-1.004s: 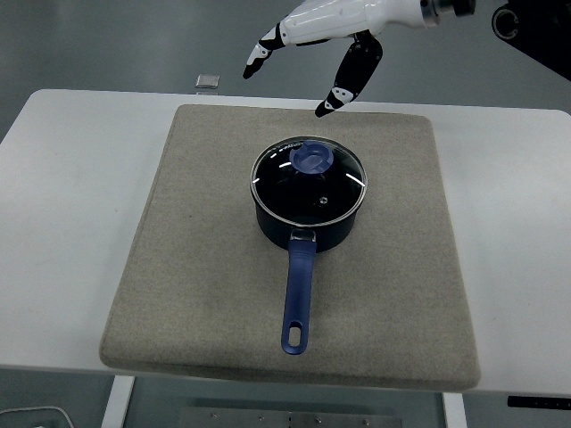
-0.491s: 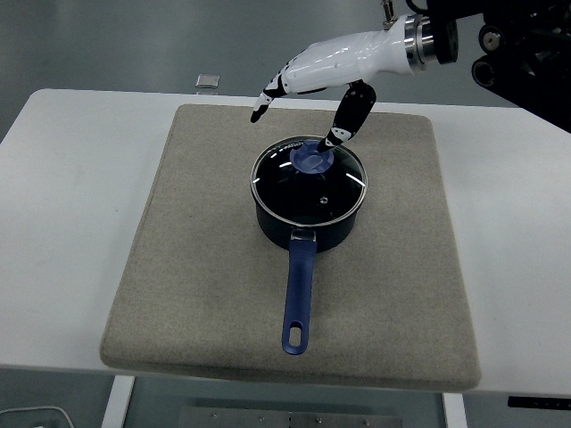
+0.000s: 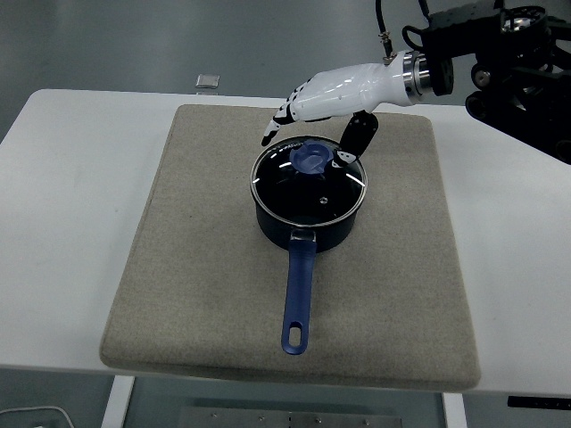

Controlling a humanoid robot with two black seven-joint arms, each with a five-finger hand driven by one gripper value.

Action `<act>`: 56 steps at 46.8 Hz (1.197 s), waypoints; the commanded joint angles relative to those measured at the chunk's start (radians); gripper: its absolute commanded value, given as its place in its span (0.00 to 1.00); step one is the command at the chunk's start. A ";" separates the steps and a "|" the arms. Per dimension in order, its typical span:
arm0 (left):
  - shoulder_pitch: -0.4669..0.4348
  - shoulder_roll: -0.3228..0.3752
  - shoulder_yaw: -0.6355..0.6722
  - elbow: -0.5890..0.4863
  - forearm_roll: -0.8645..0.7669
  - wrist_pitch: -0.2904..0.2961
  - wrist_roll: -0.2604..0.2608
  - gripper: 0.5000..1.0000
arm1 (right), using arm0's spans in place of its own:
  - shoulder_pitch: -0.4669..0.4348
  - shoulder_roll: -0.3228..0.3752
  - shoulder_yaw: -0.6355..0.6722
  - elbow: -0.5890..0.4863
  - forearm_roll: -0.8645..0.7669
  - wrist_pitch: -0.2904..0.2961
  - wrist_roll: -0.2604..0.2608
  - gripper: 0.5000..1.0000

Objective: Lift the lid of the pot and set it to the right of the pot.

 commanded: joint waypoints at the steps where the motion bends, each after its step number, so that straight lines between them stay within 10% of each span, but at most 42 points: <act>1: 0.000 0.000 0.000 0.000 0.000 0.000 0.000 1.00 | 0.002 0.000 -0.014 0.000 -0.002 -0.011 0.000 0.74; 56: 0.000 0.000 0.000 0.000 0.000 0.000 0.000 1.00 | -0.043 0.023 -0.094 -0.046 -0.048 -0.162 0.000 0.74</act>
